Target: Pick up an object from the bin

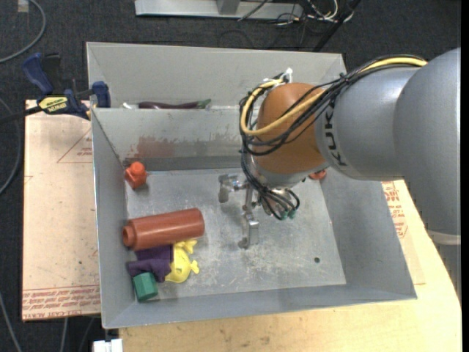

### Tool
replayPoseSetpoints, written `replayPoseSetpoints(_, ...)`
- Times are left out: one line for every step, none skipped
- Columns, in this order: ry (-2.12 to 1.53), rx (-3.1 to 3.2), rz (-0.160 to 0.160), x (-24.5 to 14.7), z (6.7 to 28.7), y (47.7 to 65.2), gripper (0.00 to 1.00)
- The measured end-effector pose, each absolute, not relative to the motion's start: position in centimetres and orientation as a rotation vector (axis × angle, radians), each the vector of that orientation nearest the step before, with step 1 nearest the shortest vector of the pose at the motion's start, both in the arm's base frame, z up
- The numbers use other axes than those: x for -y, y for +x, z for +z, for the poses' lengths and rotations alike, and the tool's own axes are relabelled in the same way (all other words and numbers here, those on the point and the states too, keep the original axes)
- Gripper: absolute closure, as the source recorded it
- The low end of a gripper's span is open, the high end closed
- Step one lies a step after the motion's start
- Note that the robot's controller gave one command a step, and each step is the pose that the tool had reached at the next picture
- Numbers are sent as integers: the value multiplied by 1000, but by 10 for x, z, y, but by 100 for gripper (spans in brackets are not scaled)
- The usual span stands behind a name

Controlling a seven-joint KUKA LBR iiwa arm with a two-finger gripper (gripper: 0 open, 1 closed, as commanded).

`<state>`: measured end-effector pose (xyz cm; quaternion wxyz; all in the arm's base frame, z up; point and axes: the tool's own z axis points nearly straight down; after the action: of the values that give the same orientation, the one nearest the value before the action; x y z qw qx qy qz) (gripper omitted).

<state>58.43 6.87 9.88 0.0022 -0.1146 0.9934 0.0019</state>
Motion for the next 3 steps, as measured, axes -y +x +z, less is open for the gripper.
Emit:
replayPoseSetpoints(-367,-3114,8,-100,90,582,0)
replayPoseSetpoints(-473,-3097,3,-146,105,589,0)
replayPoseSetpoints(-481,-3096,10,-196,85,602,100)
